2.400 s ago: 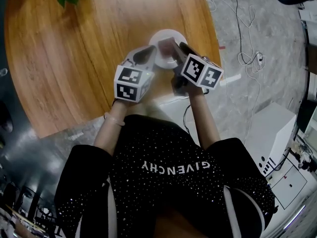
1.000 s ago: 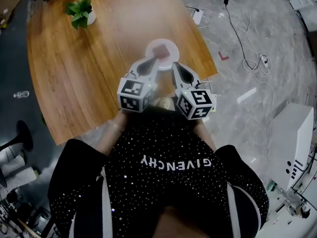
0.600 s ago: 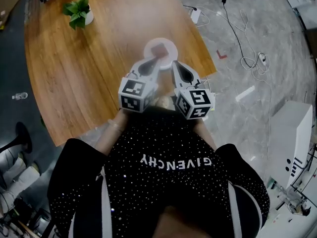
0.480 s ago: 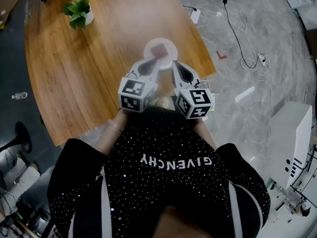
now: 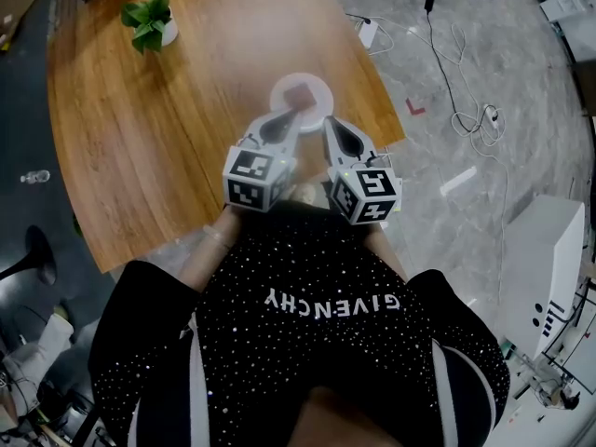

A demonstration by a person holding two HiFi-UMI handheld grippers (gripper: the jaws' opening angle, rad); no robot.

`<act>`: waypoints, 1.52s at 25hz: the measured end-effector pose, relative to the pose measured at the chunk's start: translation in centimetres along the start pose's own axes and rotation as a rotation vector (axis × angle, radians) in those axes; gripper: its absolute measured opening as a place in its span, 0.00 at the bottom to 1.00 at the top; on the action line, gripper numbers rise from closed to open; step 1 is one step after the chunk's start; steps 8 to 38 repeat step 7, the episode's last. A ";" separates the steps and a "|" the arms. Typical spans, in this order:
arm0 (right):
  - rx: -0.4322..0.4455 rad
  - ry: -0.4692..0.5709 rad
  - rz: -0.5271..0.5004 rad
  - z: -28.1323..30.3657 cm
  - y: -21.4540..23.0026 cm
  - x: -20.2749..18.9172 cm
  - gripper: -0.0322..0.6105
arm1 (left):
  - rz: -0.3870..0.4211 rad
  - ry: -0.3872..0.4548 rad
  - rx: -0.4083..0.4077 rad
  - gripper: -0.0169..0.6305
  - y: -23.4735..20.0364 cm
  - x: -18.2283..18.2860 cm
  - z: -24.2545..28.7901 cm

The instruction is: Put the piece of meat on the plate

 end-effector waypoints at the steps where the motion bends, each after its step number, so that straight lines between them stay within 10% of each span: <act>1: 0.000 -0.001 0.002 0.0 0.1 -0.1 0.07 | -0.001 -0.001 0.000 0.04 0.0 -0.1 0.0; 38: -0.004 -0.003 0.012 -0.3 0.7 0.0 0.07 | 0.000 -0.006 0.006 0.04 0.4 -0.1 0.2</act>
Point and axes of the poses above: the fingertips, and each gripper's own axes: z forward along the fingers, y to its right, x out of its top, the point moved 7 cm from there along -z, backward along the fingers, and after that the axes turned 12 degrees about -z, right-handed, at the moved point
